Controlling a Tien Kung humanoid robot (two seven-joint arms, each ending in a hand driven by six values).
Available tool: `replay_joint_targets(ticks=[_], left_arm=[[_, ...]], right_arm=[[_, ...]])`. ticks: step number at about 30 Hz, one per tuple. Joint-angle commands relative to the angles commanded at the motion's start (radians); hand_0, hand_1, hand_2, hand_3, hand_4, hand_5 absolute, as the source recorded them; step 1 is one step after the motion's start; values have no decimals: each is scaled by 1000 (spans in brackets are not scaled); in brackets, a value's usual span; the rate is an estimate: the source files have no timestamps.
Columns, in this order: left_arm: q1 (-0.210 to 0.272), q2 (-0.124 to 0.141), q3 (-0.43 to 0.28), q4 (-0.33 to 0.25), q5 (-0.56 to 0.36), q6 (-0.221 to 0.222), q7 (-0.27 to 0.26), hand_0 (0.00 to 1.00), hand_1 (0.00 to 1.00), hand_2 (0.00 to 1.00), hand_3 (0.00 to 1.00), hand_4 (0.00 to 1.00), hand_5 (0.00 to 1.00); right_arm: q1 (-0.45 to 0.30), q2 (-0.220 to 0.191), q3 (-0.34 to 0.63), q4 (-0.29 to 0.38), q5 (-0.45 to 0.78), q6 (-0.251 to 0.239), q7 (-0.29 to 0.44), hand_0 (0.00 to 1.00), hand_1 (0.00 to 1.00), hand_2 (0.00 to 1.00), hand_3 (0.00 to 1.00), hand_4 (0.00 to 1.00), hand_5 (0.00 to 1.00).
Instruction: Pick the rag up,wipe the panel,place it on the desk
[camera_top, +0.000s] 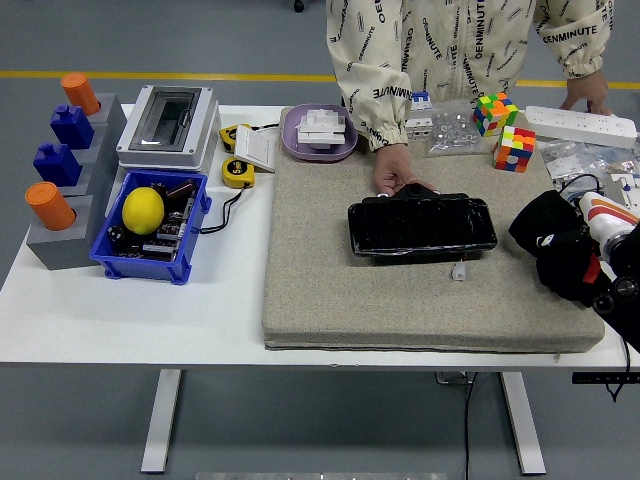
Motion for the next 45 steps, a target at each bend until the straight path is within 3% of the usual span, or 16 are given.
replay_joint_targets(ticks=[16, 17, 22, 23, 28, 29, 34, 35, 45], left_arm=[[0, -1, -4, 1, 2, 0, 0, 651, 660, 695, 580, 676, 439], [0, -1, -4, 1, 1, 0, 0, 653, 661, 695, 580, 676, 439], [-1, -2, -4, 1, 0, 0, 0, 653, 661, 695, 580, 676, 439], [-1, -2, -4, 0, 0, -1, 0, 653, 660, 695, 581, 676, 439], [0, -2, -6, 1, 2, 0, 0, 653, 660, 695, 581, 676, 439], [0, -2, -7, 1, 2, 0, 0, 653, 661, 695, 580, 676, 439], [0, -2, -7, 1, 2, -1, 0, 653, 661, 695, 580, 676, 439], [-1, -2, -6, 1, 2, -1, 0, 653, 661, 695, 580, 676, 439], [4, -1, -5, 1, 1, -1, 1, 653, 662, 695, 580, 676, 439]], right_arm=[[-3, 6, -3, 3, -5, 14, 0, 393, 458, 523, 527, 912, 366], [-3, 7, -2, 5, -6, 14, 0, 430, 467, 527, 525, 948, 413], [-4, 10, -1, 10, -14, 25, 0, 430, 467, 527, 525, 948, 413], [-4, 10, -1, 11, -15, 28, 0, 490, 497, 539, 526, 998, 466], [-3, 11, -1, 17, -19, 55, 0, 490, 497, 539, 526, 998, 466], [-3, 11, -1, 18, -19, 58, 0, 528, 519, 570, 553, 998, 518], [-4, 12, -3, 16, -15, 80, 0, 528, 519, 570, 553, 998, 518], [-4, 13, -4, 11, -14, 82, 0, 591, 557, 616, 613, 998, 559], [-5, 10, -4, 10, -2, 71, 28, 643, 581, 643, 637, 998, 530]])
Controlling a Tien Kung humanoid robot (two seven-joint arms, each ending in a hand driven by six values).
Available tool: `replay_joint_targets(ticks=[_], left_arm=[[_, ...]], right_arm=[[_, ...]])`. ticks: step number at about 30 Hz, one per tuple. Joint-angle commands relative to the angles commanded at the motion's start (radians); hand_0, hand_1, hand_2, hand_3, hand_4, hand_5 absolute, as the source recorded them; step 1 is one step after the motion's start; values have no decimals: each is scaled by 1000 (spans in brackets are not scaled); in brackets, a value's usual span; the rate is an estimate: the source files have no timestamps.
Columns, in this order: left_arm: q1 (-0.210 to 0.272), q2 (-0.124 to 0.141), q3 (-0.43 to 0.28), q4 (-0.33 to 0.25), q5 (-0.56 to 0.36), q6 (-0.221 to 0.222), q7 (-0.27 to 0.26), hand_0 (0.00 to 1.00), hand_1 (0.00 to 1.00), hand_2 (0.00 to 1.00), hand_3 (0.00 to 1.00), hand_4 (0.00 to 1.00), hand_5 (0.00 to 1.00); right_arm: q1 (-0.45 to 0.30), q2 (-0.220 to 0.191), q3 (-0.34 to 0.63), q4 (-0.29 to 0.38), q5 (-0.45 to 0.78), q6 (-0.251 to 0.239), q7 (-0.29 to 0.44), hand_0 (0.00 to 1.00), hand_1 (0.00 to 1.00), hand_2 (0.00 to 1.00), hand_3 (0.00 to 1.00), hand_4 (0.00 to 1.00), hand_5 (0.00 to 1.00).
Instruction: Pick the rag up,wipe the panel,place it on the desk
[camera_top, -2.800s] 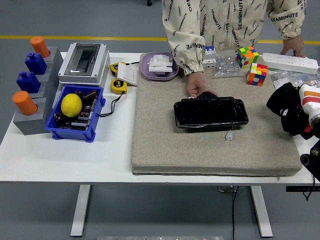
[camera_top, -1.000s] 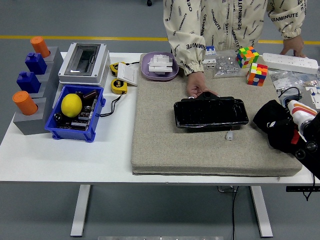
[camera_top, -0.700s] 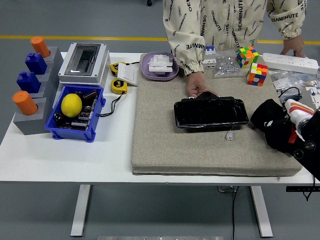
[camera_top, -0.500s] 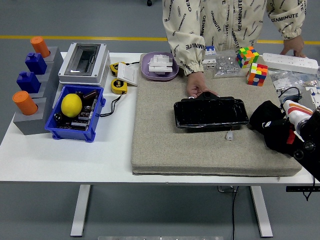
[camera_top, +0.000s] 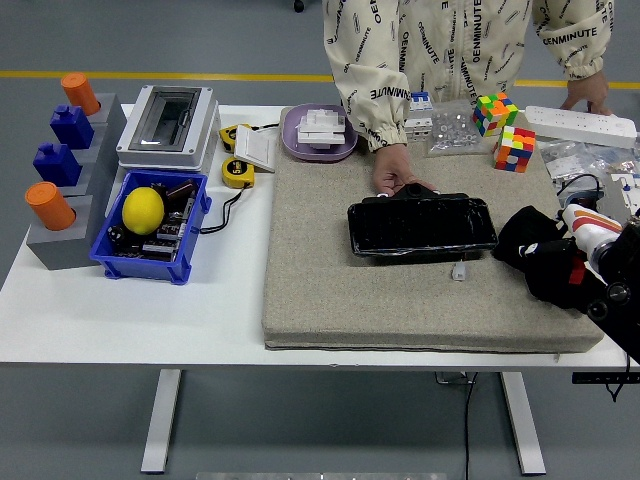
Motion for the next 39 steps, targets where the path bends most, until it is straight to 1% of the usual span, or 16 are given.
replay_joint_targets(ticks=[1, 2, 13, 14, 19, 20, 25, 26, 29, 31, 32, 37, 38, 39], left_arm=[[0, 0, 0, 0, 0, 0, 0, 653, 662, 695, 580, 676, 439], [1, 0, 1, -1, -1, 0, 0, 653, 662, 695, 580, 677, 440], [6, 1, 5, -1, -2, 0, 0, 653, 661, 695, 580, 676, 439], [6, 1, 4, -1, -2, 0, 0, 653, 660, 695, 580, 676, 439], [8, 2, 5, 0, -1, 0, 0, 653, 660, 695, 580, 676, 439], [7, 1, 6, 0, -2, 0, 0, 653, 661, 695, 579, 676, 439], [5, 0, 5, -1, -1, -1, 0, 653, 661, 695, 579, 676, 439], [4, 0, 5, -1, -1, -1, 0, 652, 660, 695, 580, 676, 440], [3, 0, 4, 0, 1, 0, 0, 652, 660, 695, 580, 676, 440], [2, 0, 2, 0, 2, 0, 0, 652, 660, 695, 580, 676, 440], [2, 0, 2, 0, 2, 0, 0, 653, 660, 695, 580, 676, 440], [3, -2, 0, 0, 2, 0, 0, 653, 660, 695, 580, 676, 440], [2, -2, -1, 0, 2, 0, 0, 652, 660, 695, 580, 676, 439], [2, -2, -1, 0, 3, 0, 0, 652, 660, 695, 580, 676, 439]], right_arm=[[-1, -1, 0, 0, -1, 0, 2, 643, 581, 643, 637, 998, 530], [-1, -1, 0, 0, -1, -1, 3, 652, 595, 648, 670, 998, 518], [-7, -9, 15, 9, -14, -2, 7, 661, 600, 650, 687, 998, 530], [-7, -10, 18, 10, -16, -1, 7, 668, 605, 658, 713, 998, 546], [-11, -16, 36, 19, -21, 12, 5, 668, 605, 658, 713, 998, 546], [-13, -18, 45, 24, -23, 17, 4, 679, 613, 673, 741, 998, 561], [-15, -25, 67, 37, -25, 30, 2, 679, 613, 673, 741, 998, 561], [-16, -27, 72, 40, -25, 32, 2, 684, 624, 696, 746, 998, 564], [-22, -31, 91, 51, -25, 37, 2, 684, 624, 696, 746, 998, 564], [-28, -35, 105, 59, -26, 37, 3, 684, 624, 696, 746, 998, 564], [-32, -37, 116, 66, -29, 37, 3, 700, 639, 712, 761, 998, 567], [-49, -42, 160, 90, -48, 32, 3, 700, 639, 712, 761, 998, 567], [-51, -42, 167, 94, -52, 30, 5, 718, 662, 746, 788, 998, 569], [-55, -43, 176, 100, -57, 27, 9, 718, 662, 746, 788, 998, 569]])
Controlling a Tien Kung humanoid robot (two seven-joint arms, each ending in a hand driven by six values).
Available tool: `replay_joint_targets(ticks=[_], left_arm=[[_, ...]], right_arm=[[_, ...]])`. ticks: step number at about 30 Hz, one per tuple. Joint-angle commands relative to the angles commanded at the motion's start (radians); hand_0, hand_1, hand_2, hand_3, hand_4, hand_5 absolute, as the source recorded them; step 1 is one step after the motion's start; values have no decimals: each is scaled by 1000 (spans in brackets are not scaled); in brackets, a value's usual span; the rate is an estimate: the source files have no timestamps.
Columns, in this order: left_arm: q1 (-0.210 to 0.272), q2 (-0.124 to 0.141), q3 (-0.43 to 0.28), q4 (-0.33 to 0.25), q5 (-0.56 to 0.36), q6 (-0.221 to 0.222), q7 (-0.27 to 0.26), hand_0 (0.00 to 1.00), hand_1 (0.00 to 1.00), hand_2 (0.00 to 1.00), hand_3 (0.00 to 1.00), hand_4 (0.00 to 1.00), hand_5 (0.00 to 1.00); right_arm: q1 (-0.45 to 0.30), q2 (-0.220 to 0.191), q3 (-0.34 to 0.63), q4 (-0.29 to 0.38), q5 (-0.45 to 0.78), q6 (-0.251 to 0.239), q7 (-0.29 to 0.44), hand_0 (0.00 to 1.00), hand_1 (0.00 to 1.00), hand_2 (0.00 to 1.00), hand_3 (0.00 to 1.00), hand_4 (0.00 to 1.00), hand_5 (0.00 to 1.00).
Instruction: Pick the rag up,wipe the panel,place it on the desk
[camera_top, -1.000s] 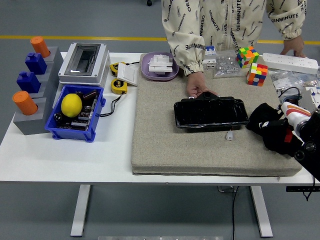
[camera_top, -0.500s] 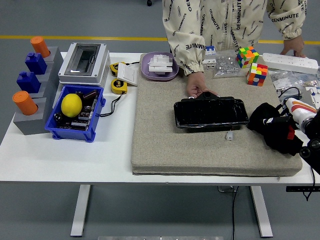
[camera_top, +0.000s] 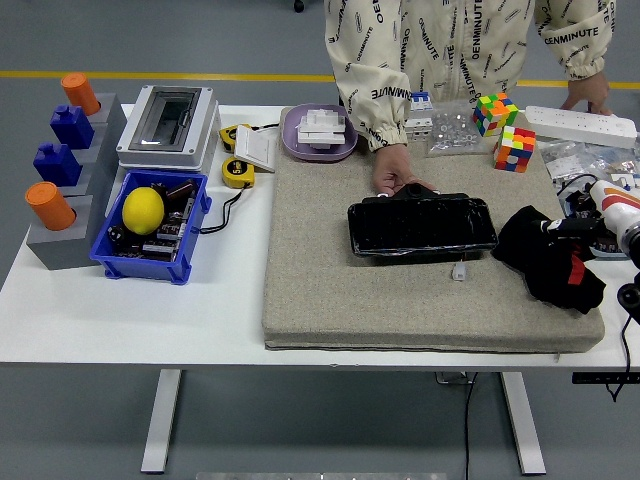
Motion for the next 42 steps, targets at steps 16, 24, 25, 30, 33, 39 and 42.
replay_joint_targets(ticks=[16, 24, 25, 30, 33, 39, 42], left_arm=[[-7, -8, -6, -2, 6, 1, -1, 651, 661, 695, 580, 676, 440], [-8, -11, -10, -1, 9, 2, -2, 652, 661, 695, 580, 676, 439], [-9, -12, -10, -1, 10, 2, -2, 652, 661, 695, 580, 676, 439], [-11, -13, -9, -1, 10, 2, -2, 652, 661, 695, 580, 677, 441], [-13, -15, -7, -2, 9, 2, -2, 652, 661, 695, 580, 677, 441], [-13, -16, -3, -2, 7, 2, -1, 653, 660, 695, 580, 677, 439], [-15, -14, -2, -3, 9, 2, -2, 651, 661, 695, 580, 676, 439]], right_arm=[[-124, 10, 195, 82, 86, -288, 264, 736, 688, 788, 818, 998, 643], [-168, 17, 276, 71, 297, -370, 460, 773, 742, 834, 835, 998, 792], [-171, 17, 282, 70, 311, -368, 469, 773, 742, 834, 835, 998, 792], [-184, 23, 308, 68, 377, -345, 506, 808, 777, 864, 857, 998, 820], [-190, 27, 318, 69, 408, -329, 519, 808, 777, 864, 857, 998, 820], [-198, 32, 327, 65, 451, -311, 530, 816, 791, 870, 867, 998, 820], [-204, 34, 332, 64, 452, -305, 529, 819, 792, 871, 868, 998, 815]])
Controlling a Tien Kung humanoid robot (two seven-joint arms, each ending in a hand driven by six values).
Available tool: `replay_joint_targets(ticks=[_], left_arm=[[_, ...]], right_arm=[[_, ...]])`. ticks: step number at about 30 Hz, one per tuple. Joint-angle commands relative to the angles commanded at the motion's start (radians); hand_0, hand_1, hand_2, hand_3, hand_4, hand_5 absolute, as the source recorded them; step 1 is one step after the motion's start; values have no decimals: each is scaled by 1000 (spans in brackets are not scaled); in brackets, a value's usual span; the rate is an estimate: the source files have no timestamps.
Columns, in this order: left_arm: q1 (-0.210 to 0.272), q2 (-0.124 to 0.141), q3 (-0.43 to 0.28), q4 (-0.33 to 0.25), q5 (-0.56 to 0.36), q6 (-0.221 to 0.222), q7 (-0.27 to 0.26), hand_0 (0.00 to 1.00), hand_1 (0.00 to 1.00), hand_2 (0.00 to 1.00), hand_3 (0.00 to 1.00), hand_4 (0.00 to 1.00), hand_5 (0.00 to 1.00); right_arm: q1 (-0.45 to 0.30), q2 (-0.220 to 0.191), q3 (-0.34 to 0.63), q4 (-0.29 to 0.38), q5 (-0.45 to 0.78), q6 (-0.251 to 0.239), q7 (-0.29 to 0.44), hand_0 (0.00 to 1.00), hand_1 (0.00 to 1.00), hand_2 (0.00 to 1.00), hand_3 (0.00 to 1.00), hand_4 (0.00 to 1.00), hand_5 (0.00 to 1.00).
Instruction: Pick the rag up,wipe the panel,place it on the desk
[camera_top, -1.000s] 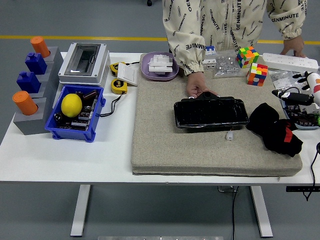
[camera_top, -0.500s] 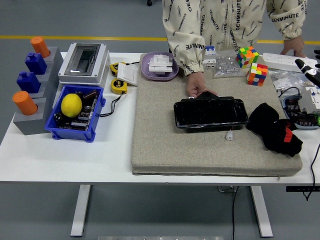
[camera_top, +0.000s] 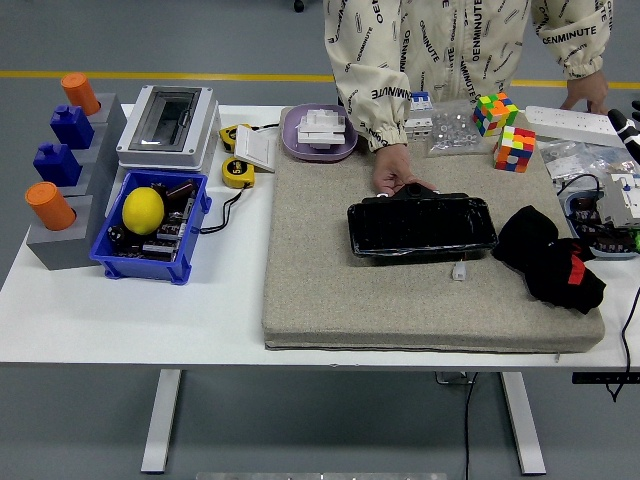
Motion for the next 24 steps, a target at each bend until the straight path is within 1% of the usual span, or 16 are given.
replay_joint_targets(ticks=[6, 10, 16, 24], left_arm=[[-7, 2, 4, -1, 1, 0, -1, 651, 660, 695, 580, 676, 439], [-8, -1, 10, 1, -2, 1, 0, 651, 660, 695, 580, 676, 439], [-13, 2, 17, -2, -2, 1, -1, 651, 661, 696, 581, 677, 439], [-20, 7, 36, -3, -8, 1, -2, 651, 660, 695, 580, 677, 440]], right_arm=[[-11, -1, 19, 4, 3, 20, 5, 822, 795, 873, 870, 998, 811], [-17, 0, 35, 13, 13, 33, 25, 822, 795, 873, 870, 998, 811], [-23, 1, 39, 13, 2, 50, 5, 824, 794, 874, 873, 998, 805], [-22, 2, 46, 17, -2, 53, 7, 832, 795, 876, 875, 998, 799]])
